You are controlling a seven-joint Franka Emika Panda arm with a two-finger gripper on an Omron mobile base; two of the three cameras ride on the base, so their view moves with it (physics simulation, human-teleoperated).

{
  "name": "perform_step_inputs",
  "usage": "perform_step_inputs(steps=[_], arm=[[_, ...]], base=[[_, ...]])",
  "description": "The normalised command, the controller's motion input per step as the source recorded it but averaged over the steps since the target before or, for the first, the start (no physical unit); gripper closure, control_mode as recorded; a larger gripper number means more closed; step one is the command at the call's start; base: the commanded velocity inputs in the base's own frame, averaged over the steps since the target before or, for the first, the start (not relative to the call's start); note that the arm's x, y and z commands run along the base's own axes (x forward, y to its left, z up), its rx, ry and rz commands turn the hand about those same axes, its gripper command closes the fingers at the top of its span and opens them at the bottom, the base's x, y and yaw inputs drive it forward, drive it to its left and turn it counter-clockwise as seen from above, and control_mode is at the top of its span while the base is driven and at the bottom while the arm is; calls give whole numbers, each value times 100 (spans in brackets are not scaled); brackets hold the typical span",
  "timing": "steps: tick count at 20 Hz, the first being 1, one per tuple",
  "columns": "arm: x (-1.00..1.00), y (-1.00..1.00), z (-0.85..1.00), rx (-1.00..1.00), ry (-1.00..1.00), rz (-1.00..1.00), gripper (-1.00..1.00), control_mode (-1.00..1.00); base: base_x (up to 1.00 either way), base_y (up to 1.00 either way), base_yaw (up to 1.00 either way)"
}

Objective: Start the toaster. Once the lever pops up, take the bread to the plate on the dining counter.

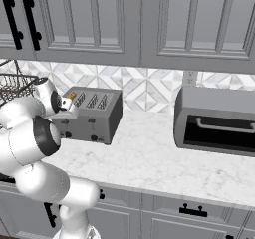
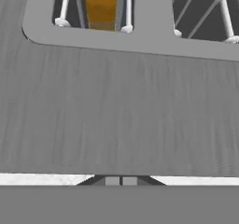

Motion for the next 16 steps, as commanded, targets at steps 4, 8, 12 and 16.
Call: perform_step_inputs(steps=[4, 8, 12, 16], arm=[[0, 0, -64, 2, 2, 0, 100, -100], [0, 0, -86, 3, 5, 0, 100, -100], [0, 0, -96, 0, 1, 0, 100, -100], [-13, 0, -100, 0, 1, 0, 100, -100]], base=[[0, 0, 0], [0, 0, 0], [0, 0, 0], [0, 0, 0]])
